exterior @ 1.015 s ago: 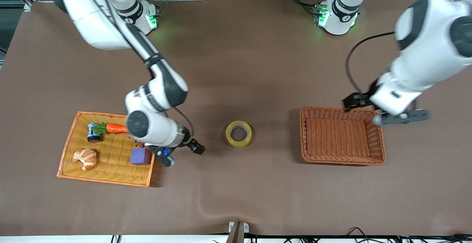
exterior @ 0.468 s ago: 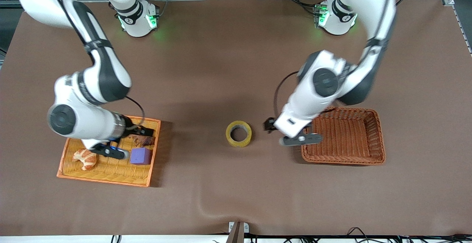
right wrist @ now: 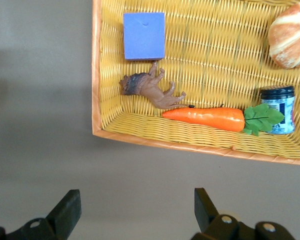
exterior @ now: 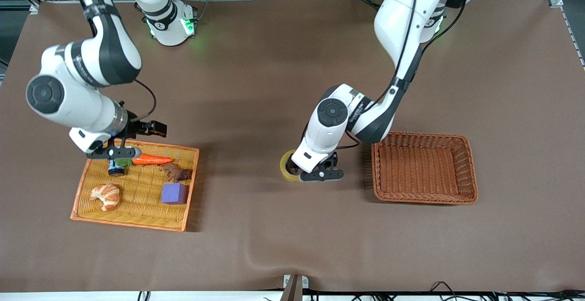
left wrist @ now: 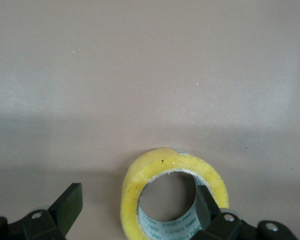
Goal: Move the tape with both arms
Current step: 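Grasp the tape rim with the left gripper while the right gripper withdraws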
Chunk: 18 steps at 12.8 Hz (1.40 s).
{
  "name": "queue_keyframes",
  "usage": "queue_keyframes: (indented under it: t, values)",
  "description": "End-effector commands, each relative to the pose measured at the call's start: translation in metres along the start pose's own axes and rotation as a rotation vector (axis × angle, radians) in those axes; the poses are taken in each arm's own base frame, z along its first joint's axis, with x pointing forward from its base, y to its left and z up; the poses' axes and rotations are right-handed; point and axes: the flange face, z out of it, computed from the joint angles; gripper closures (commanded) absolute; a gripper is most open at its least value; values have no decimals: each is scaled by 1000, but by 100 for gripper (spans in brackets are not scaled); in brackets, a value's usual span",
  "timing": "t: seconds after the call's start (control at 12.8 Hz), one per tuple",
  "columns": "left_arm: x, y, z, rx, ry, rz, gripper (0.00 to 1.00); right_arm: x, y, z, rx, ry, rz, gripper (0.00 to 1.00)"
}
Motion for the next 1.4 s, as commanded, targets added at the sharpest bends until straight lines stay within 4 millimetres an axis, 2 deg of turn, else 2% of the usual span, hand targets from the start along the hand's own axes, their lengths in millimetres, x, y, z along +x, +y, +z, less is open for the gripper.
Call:
queue_keyframes:
  t: [0.0, 0.16, 0.23, 0.47, 0.55, 0.62, 0.7, 0.78, 0.94, 1.09, 1.17, 1.25, 1.33]
  values:
    - [-2, 6, 4, 30, 37, 47, 0, -28, 1, 7, -35, 60, -85, 0]
    - [-7, 0, 22, 51, 19, 61, 0, -47, 8, 23, -51, 129, -157, 0]
    - [-11, -1, 27, 58, 11, 63, 0, -57, 6, 22, -63, 149, -190, 0]
    - [-24, 1, 36, 71, -8, 68, 2, -66, -13, -8, -91, 199, -290, 0]
    - [-25, 0, 38, 74, -12, 74, 19, -69, -7, -18, -101, 190, -328, 0]
    - [-27, -1, 40, 76, -16, 80, 48, -70, 3, -23, -105, 158, -340, 0]
    - [-27, -2, 42, 80, -19, 76, 89, -68, 21, -30, -102, 139, -311, 0]
    - [-32, 1, 45, 81, -23, 69, 100, -66, 25, -40, -101, 138, -301, 0]
    - [-34, 0, 41, 86, -27, 71, 100, -66, 20, -64, -98, 119, -292, 0]
    - [-17, -11, 1, 70, 3, 49, 100, -62, 18, -95, -87, 102, -240, 0]
    - [6, -27, -31, 53, 34, 13, 100, -59, 27, -129, -77, 124, -202, 0]
    - [42, -59, -74, 38, 76, -46, 100, -53, 37, -144, -68, 109, -182, 0]
    - [71, -98, -106, 55, 81, -89, 100, -51, 49, -160, -64, 103, -158, 0]
